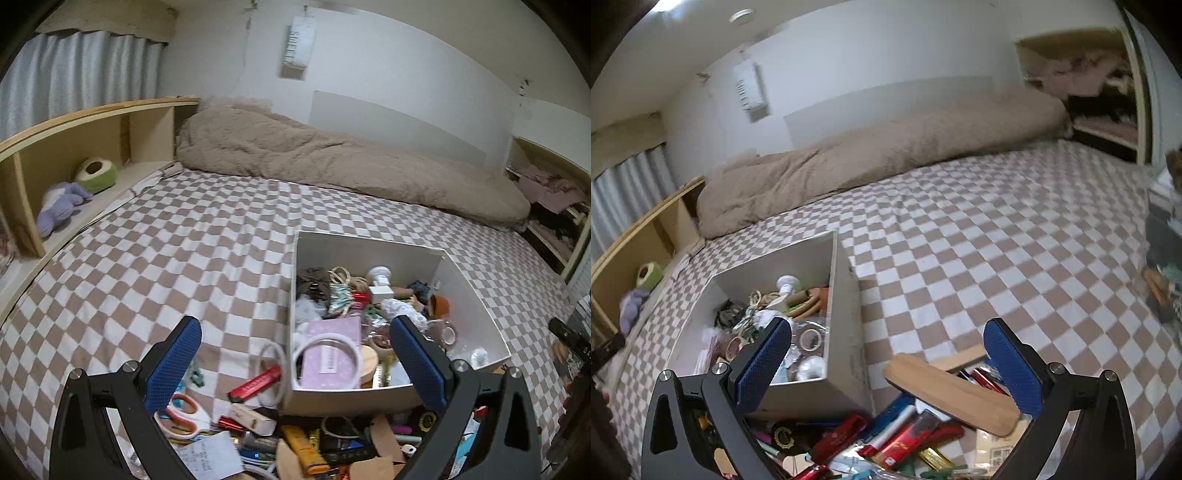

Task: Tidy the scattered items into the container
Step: 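Move both tools toward the remaining items beside the box, then grasp the blue packet with left tool while right tool grasps the wooden paddle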

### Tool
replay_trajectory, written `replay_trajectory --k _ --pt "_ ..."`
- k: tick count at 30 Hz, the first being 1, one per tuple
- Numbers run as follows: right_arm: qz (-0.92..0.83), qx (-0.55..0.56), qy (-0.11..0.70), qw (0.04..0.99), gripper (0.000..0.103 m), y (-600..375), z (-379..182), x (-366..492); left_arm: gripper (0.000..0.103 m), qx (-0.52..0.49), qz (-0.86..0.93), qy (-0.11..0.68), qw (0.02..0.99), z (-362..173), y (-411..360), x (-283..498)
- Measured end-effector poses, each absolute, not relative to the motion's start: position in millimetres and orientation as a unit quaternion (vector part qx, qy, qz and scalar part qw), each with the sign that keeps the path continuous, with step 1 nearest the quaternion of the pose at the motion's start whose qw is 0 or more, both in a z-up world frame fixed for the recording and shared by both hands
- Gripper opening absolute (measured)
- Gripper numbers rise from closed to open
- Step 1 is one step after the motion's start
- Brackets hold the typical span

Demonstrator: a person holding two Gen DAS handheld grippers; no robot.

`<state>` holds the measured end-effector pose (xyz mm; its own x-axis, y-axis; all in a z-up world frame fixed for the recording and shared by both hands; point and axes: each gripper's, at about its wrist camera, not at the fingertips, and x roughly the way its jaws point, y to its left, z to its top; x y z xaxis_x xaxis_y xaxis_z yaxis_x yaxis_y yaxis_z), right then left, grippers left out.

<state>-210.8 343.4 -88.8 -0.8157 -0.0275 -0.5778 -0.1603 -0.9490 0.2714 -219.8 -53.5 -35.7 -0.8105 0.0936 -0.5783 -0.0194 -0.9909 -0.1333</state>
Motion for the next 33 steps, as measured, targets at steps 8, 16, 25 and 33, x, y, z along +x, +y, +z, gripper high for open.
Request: replay_trajectory --k 8,16,25,33 --pt "0.914 -0.308 0.249 0.082 0.103 383 -110 -206 0.103 -0.302 0.95 -0.07 -0.025 -37 -80 -214" --pt "0.884 -0.343 0.288 0.13 0.103 410 -142 -206 0.103 -0.305 0.946 -0.088 -0.07 -42 -113 -211" --pt "0.873 -0.38 0.251 0.175 0.103 421 -164 -202 0.103 -0.333 0.933 -0.059 -0.125 -63 -138 -218" --pt "0.863 -0.418 0.229 0.17 0.103 419 -186 -199 0.103 -0.378 0.911 -0.061 -0.153 -95 -159 -233"
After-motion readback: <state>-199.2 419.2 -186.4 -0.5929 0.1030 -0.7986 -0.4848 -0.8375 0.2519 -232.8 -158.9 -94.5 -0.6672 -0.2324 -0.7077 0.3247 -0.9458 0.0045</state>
